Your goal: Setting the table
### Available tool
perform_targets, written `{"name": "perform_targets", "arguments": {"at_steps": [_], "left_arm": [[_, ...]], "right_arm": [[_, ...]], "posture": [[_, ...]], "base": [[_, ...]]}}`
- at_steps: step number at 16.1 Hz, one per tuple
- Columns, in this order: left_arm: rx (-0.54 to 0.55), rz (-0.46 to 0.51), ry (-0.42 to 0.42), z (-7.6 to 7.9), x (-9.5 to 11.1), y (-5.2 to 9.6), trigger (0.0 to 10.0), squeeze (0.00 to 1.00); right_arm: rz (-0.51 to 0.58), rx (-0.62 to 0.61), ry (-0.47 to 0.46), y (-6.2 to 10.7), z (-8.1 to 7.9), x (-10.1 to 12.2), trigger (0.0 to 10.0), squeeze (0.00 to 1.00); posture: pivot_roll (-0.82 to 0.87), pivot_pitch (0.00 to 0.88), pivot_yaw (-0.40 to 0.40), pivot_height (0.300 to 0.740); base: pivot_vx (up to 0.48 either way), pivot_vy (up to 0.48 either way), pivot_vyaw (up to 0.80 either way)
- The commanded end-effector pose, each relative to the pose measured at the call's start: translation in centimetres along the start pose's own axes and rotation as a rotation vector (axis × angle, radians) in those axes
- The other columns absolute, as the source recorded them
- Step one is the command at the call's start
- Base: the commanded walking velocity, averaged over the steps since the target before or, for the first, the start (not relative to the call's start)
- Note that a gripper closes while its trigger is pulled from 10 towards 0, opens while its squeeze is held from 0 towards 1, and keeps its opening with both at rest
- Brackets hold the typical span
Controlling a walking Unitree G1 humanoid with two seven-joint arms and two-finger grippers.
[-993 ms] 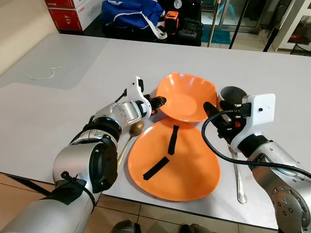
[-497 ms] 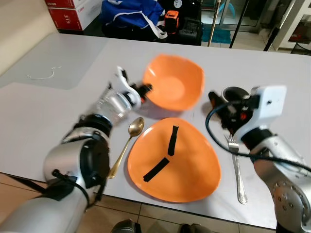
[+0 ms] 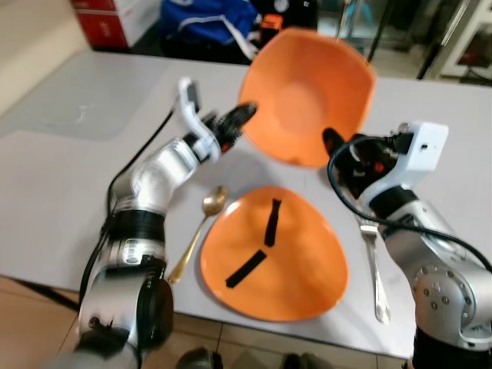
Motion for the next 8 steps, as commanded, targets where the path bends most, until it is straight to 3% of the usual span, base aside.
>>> {"name": "perform_targets", "arguments": {"at_steps": [1, 4, 8], "left_arm": [[-0.088, 0.011, -0.052, 2.1, 1.0, 0.1, 0.0, 0.0], [-0.099, 0.04, -0.087, 3.1, 1.6, 1.6, 0.0, 0.0], [0.064, 0.113, -0.16, 1.3, 2.8, 2.5, 0.0, 0.0]], "right_arm": [[0.003, -0.012, -0.017, -0.2, 0.3, 0.3, 10.0, 1.0], [-0.015, -0.038, -0.017, -0.2, 0.8, 0.1, 10.0, 1.0], [0.005, -0.066, 0.048, 0.0, 1.1, 0.7, 10.0, 1.0]], "posture": [[-0.01, 0.052, 0.017, 0.74], [-0.01, 0.052, 0.015, 0.74], [-0.01, 0.054, 0.018, 0.74]], "base": [[0.0, 0.0, 0.0], [0.0, 0.0, 0.0], [0.0, 0.0, 0.0]]}}
Point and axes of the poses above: a point about 5 cm out from each wrist's last joint towards the gripper, its own y axis pointing back from the gripper into the wrist, its own x axis along the axis of the wrist's last joint, z = x × y, the point moved 4 cm from there along -y, pointing out of the wrist towards the gripper, and after that the axes turned 2 degrees about -y, right-handed, at the moved point
